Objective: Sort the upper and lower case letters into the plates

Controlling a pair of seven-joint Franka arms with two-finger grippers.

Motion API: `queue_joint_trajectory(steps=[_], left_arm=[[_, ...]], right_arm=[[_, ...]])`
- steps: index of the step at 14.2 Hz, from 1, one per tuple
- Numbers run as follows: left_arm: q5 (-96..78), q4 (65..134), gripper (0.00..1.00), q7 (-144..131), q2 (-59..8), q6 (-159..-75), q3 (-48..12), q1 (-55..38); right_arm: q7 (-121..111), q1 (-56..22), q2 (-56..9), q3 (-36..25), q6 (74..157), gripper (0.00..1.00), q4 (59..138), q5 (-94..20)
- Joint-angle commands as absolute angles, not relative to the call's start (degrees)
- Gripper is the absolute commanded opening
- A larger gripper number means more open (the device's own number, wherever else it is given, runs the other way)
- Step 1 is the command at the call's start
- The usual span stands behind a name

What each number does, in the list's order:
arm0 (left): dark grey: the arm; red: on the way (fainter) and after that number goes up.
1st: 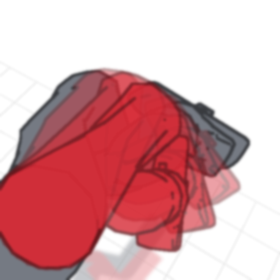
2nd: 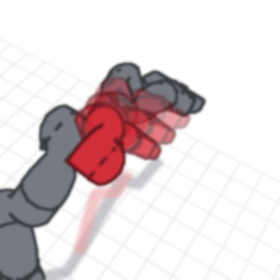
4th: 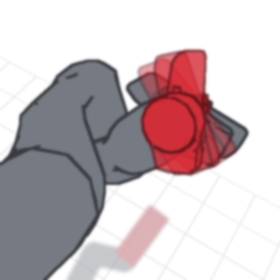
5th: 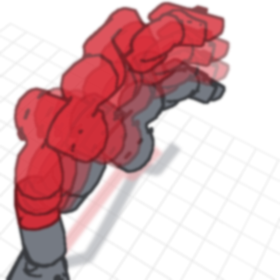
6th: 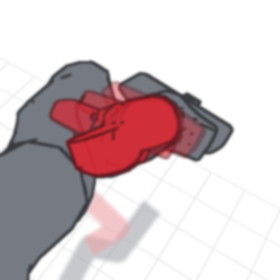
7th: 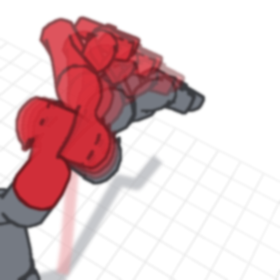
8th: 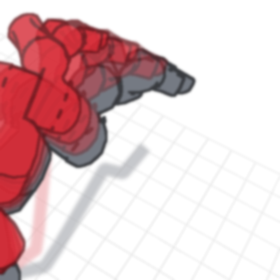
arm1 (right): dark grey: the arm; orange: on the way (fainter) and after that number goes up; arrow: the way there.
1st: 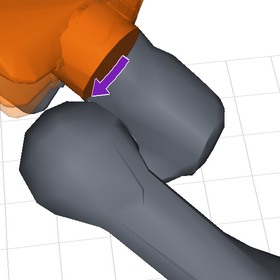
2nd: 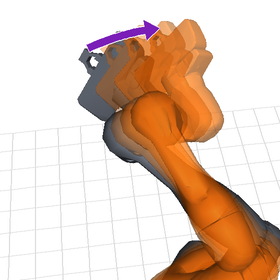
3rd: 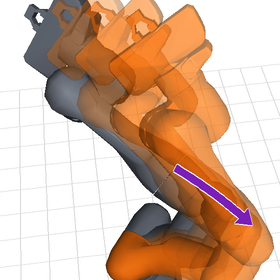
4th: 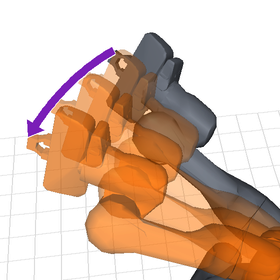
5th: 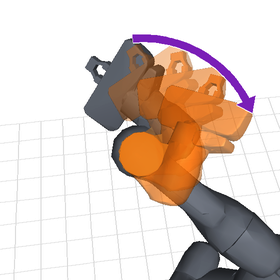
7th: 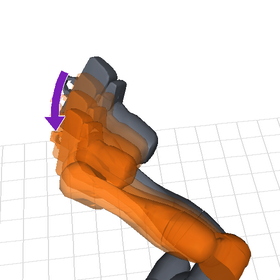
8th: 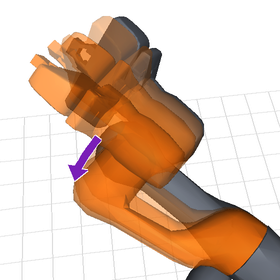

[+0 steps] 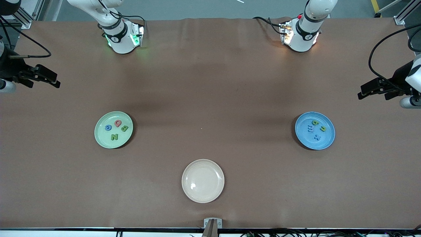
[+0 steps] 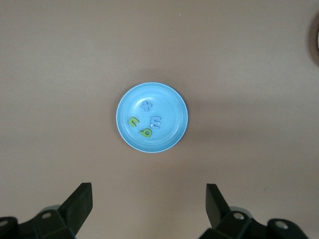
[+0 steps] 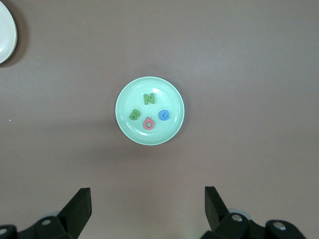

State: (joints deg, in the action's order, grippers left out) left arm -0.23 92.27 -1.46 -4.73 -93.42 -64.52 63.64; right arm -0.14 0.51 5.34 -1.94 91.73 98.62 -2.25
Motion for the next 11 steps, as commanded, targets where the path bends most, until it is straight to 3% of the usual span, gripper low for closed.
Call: queue_joint_trajectory(steps=[1,11], left_arm=[[0.44,90.18,1.0,-0.62,-3.16,-92.72,-64.25,63.81],[0.62,88.59,1.0,-1.05,-3.96,-93.08,-64.6,63.81]], right_arm=[[-1.23,1.67,6.59,-1.58,92.37,1.0,99.93,-3.43],[-1.32,1.58,6.68,-1.41,92.29,1.0,100.02,-0.79]])
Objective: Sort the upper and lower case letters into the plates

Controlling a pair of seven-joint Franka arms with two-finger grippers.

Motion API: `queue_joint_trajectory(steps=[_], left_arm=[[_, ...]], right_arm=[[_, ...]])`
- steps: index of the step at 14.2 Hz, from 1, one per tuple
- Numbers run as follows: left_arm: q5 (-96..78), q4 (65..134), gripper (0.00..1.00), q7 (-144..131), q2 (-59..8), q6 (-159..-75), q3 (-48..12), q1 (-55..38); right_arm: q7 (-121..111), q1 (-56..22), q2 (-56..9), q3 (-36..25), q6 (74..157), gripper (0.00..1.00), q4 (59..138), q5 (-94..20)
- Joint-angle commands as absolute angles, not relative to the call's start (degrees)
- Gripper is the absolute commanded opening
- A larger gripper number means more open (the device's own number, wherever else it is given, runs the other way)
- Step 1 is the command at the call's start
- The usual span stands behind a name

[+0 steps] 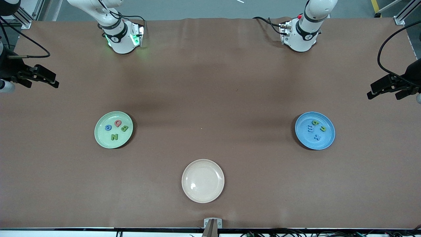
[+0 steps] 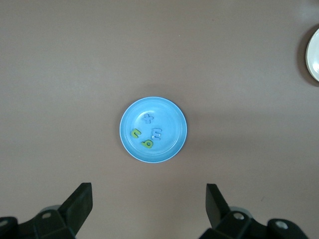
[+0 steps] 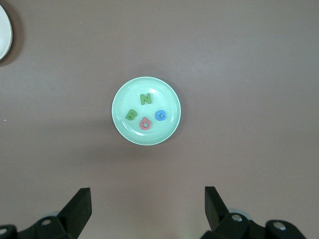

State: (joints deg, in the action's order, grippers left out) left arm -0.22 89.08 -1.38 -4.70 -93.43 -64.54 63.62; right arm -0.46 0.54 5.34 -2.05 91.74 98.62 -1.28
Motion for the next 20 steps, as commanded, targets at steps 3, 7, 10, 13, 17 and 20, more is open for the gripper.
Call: queue_joint_trajectory(steps=[3,7,10,13,17,20], left_arm=[[5.17,88.59,1.0,-0.97,-4.13,-94.22,-64.6,63.72],[4.75,88.59,1.0,-1.05,-4.83,-94.22,-64.51,63.72],[4.57,88.51,1.0,-0.97,-4.83,-94.13,-64.51,63.72],[4.48,88.51,1.0,-0.79,-5.1,-94.13,-63.99,63.19],[4.57,87.72,1.0,-0.97,-5.1,-94.04,-52.0,49.81],[4.31,85.69,1.0,-0.97,-4.66,-92.99,-25.83,23.19]], right_arm=[[-1.23,1.5,6.68,-1.41,92.2,1.0,100.02,-0.79],[-1.23,1.41,6.68,-1.41,92.02,1.0,100.02,-0.79],[-1.23,1.41,6.68,-1.41,92.02,1.0,100.02,-0.79],[-1.23,1.41,6.68,-1.41,92.11,1.0,100.02,-0.79],[-1.32,1.41,6.68,-1.41,92.37,1.0,100.02,-0.79],[-1.32,1.49,6.68,-1.41,92.37,1.0,100.02,-0.79]])
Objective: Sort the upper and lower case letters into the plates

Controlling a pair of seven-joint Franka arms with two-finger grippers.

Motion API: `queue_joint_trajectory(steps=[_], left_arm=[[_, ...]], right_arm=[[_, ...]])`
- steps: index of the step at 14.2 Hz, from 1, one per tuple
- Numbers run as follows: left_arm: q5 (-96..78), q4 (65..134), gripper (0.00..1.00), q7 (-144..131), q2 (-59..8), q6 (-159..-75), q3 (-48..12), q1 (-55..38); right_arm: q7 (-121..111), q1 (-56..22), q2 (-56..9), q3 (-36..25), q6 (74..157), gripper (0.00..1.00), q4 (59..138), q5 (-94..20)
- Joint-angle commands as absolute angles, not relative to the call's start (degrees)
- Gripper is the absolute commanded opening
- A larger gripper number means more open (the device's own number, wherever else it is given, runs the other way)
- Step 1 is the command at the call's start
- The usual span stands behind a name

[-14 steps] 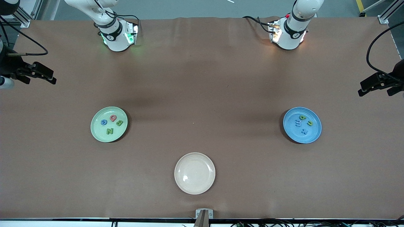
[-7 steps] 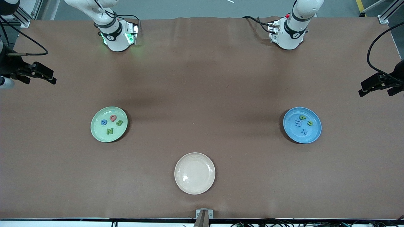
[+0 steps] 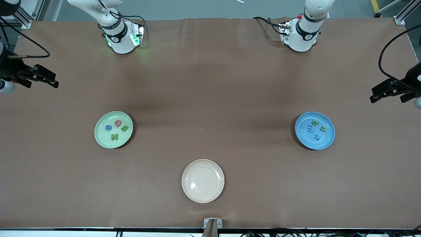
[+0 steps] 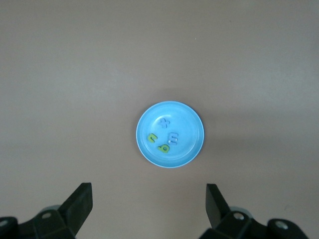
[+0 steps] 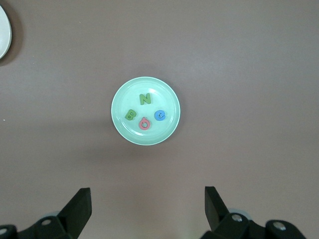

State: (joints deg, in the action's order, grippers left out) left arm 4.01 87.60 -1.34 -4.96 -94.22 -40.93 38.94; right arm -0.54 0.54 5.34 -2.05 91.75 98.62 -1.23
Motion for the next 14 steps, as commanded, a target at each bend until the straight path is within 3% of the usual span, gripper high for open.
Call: queue_joint_trajectory(steps=[1,3,5,14], left_arm=[[3.61,85.69,1.0,-0.97,-4.57,-92.64,-18.62,16.16],[2.64,85.69,1.0,-0.97,-3.96,-92.55,-8.75,6.55],[2.37,85.69,1.0,-0.97,-3.78,-91.85,-4.15,1.86],[2.37,86.39,1.0,-0.88,-2.73,-91.85,-3.43,0.62]], right_arm=[[-1.32,1.49,6.59,-1.41,92.46,1.0,100.02,-0.79],[-1.32,1.49,6.59,-1.41,92.72,1.0,100.02,-0.7],[-1.32,1.58,6.68,-1.41,92.81,1.0,99.93,-0.7],[-1.23,1.41,6.59,-1.32,92.64,1.0,99.93,-0.53]])
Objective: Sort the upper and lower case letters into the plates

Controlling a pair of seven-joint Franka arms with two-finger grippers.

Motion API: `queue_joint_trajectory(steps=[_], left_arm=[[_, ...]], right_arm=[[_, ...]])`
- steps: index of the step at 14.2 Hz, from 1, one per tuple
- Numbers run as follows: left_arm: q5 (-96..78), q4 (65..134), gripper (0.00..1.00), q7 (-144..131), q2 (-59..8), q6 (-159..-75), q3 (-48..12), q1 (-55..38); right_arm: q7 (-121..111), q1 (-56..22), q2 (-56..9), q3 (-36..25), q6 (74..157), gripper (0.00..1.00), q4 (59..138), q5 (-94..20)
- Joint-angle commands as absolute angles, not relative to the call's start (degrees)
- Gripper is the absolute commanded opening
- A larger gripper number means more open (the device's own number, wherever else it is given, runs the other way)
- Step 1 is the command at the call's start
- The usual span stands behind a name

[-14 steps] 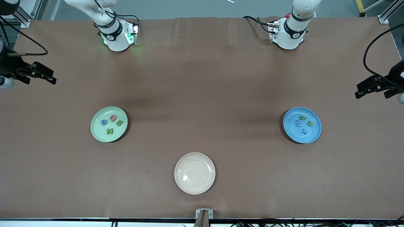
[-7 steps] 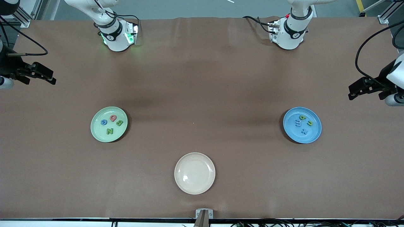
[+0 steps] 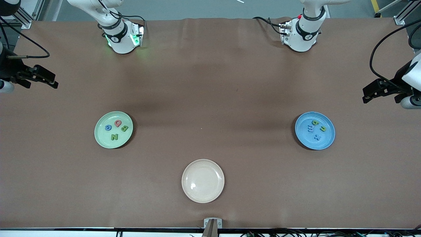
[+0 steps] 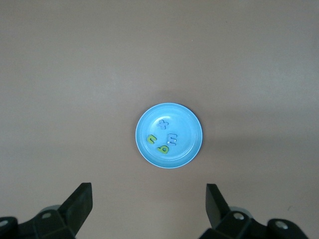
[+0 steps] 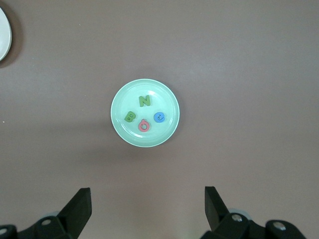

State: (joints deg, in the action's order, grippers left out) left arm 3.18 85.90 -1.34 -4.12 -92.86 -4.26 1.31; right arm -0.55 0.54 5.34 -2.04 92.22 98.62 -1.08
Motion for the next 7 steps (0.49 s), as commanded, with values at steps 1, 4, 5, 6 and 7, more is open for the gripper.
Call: queue_joint_trajectory(steps=[1,4,5,6,7], left_arm=[[2.29,86.48,1.0,-0.79,-2.46,-91.85,-3.43,0.62],[1.68,86.83,1.0,-0.88,-2.37,-91.85,-3.34,0.7],[1.06,87.36,1.0,-0.97,-1.94,-91.93,-3.34,0.7],[0.71,88.15,1.0,-0.97,-1.41,-92.19,-3.34,0.7],[0.62,88.76,1.0,-0.97,-0.97,-92.37,-3.34,0.7]], right_arm=[[-1.23,1.41,6.59,-1.32,92.64,1.0,99.93,-0.53],[-1.14,1.41,6.68,-1.32,92.55,1.0,99.93,-0.62],[-1.14,1.41,6.59,-1.32,92.46,1.0,99.93,-0.7],[-1.14,1.41,6.68,-1.32,92.46,1.0,99.93,-0.7],[-1.14,1.41,6.68,-1.32,92.46,1.0,99.93,-0.7]])
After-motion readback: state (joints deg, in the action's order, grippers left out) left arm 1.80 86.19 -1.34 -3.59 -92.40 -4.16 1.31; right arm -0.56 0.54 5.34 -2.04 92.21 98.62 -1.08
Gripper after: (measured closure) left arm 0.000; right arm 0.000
